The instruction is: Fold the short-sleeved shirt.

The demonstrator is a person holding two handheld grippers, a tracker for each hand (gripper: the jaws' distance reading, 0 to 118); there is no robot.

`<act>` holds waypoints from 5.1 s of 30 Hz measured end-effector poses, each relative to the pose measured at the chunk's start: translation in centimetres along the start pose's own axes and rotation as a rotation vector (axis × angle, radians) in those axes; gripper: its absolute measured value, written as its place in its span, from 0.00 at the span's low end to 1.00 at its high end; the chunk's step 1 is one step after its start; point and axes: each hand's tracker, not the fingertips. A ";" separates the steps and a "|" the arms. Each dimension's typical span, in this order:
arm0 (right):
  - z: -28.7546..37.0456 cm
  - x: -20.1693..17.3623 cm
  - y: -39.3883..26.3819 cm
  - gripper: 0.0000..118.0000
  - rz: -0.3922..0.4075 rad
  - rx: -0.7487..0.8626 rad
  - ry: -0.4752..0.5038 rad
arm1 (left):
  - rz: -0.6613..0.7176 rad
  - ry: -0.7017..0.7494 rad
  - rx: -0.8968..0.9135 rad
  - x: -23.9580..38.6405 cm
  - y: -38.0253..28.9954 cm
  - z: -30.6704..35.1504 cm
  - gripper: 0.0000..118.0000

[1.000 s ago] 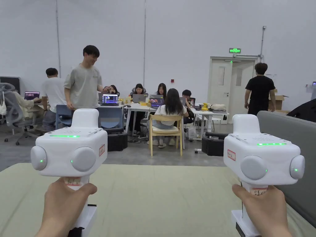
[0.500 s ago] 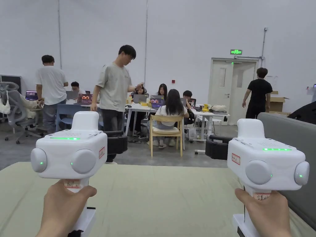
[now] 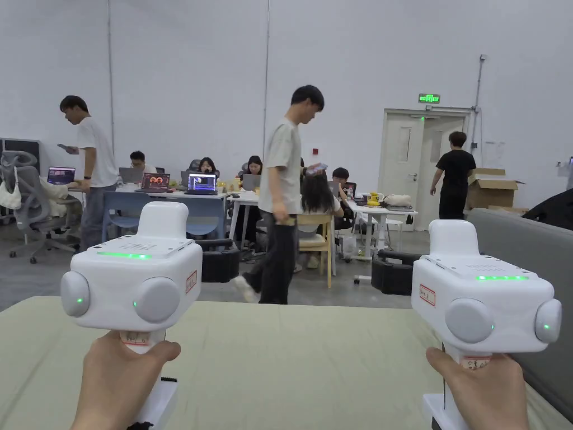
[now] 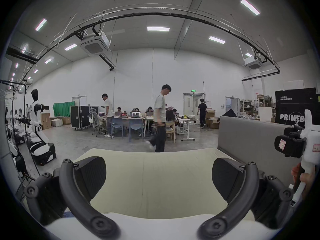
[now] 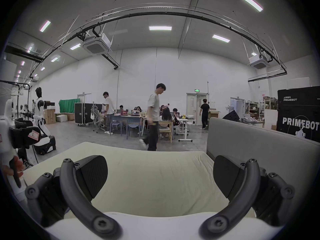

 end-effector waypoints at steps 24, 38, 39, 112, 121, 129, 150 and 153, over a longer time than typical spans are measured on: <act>1.0 0.0 -0.5 0.83 -0.049 0.051 -0.018 | 0.037 -0.007 0.036 -0.4 0.3 -0.3 0.98; 0.0 0.8 -3.1 0.02 -0.025 0.016 0.016 | -0.041 0.006 0.022 0.1 -1.8 -1.7 0.00; 0.1 0.3 -2.6 0.02 -0.018 0.014 0.014 | -0.031 0.009 0.017 -0.4 -1.9 -1.7 0.00; 0.7 0.7 -17.6 0.02 -0.098 -0.273 0.215 | 0.082 -0.343 -0.391 -6.6 -13.0 -4.2 0.02; 7.4 13.4 -14.9 0.02 -0.017 -0.230 -0.086 | -0.224 -0.862 -0.566 23.8 -17.8 -9.3 0.02; 9.3 19.1 -17.5 0.02 -0.080 -0.290 -0.203 | -0.384 -0.906 -0.939 38.7 -33.4 -10.2 0.02; 7.4 11.6 -22.9 0.02 -0.173 -0.374 -0.042 | 0.126 -0.270 -0.495 3.2 -22.9 3.3 0.00; 6.8 9.7 -23.9 0.02 -0.166 -0.399 -0.013 | 0.040 -0.155 -0.545 0.0 -22.2 6.0 0.00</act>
